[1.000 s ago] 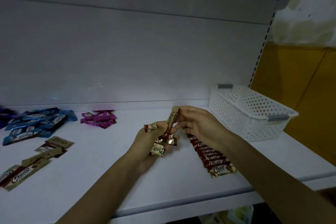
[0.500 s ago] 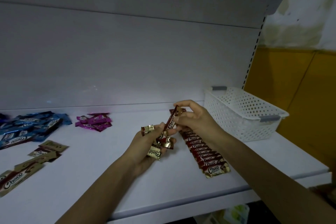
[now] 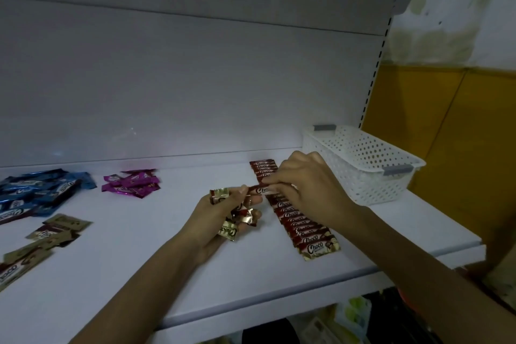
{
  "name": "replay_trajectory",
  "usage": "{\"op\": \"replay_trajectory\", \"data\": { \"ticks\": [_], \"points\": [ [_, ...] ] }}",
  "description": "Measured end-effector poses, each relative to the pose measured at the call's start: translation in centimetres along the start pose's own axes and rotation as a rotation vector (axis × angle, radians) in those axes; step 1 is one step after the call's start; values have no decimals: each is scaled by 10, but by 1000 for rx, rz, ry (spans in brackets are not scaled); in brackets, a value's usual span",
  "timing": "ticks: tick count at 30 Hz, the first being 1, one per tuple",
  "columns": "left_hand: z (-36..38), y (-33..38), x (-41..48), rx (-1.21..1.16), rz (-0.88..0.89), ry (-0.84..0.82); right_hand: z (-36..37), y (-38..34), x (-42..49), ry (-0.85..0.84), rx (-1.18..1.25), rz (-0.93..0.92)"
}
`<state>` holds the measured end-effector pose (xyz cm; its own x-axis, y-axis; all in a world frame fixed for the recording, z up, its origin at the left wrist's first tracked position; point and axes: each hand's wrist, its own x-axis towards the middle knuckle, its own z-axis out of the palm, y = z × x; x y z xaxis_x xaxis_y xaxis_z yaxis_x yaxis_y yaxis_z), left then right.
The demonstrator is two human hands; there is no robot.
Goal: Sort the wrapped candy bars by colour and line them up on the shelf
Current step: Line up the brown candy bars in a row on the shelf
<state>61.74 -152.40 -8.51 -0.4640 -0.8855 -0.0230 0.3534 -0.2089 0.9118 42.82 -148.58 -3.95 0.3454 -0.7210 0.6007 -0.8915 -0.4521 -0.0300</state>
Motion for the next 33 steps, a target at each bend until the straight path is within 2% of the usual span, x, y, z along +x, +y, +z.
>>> {"op": "replay_trajectory", "data": {
  "ticks": [4, 8, 13, 20, 33],
  "points": [
    [-1, -2, 2, -1, -22, 19, -14, 12, -27, -50, 369, 281],
    [-2, -4, 3, 63, -19, 12, -37, 26, -61, -218, 572, 324],
    [-1, -4, 3, 126, -8, 16, -40, 29, -92, -314, 524, 333],
    [-3, -4, 4, 155, 2, 7, -24, 28, -93, -275, 349, 367],
    [-1, -3, 3, 159, 11, 8, -17, 29, -88, -296, 219, 355]
  ]
}}
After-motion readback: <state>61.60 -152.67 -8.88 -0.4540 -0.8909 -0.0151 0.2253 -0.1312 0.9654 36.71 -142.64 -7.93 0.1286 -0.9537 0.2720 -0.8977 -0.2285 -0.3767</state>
